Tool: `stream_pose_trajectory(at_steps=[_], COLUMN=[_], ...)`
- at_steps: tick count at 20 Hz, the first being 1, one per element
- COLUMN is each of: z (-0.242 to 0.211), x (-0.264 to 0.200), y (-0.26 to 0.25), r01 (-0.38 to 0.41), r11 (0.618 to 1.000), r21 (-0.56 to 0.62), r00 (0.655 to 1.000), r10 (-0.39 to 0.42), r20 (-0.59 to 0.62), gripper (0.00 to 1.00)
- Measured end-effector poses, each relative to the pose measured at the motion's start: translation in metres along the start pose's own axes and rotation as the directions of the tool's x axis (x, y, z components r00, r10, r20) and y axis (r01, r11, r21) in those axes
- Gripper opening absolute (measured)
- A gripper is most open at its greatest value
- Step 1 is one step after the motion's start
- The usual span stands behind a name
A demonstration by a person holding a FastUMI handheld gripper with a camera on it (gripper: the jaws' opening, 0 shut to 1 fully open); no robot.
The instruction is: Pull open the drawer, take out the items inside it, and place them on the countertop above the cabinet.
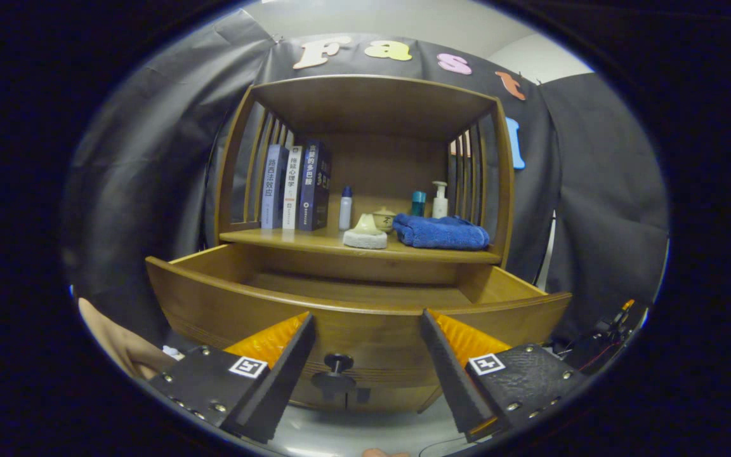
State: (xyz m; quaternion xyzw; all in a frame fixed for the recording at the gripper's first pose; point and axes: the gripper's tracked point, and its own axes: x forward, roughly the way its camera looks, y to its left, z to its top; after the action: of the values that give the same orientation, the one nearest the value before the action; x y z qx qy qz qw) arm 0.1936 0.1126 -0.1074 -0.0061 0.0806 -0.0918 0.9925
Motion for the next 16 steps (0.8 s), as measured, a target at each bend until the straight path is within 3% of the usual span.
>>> stream_pose_trajectory(at_steps=[16], z=[-0.0006], x=[0.0025], y=[0.0016], r01=[0.027], r11=[0.999], r21=[-0.018], r00=[1.0], r10=[-0.027], r20=[0.005], gripper=[1.0])
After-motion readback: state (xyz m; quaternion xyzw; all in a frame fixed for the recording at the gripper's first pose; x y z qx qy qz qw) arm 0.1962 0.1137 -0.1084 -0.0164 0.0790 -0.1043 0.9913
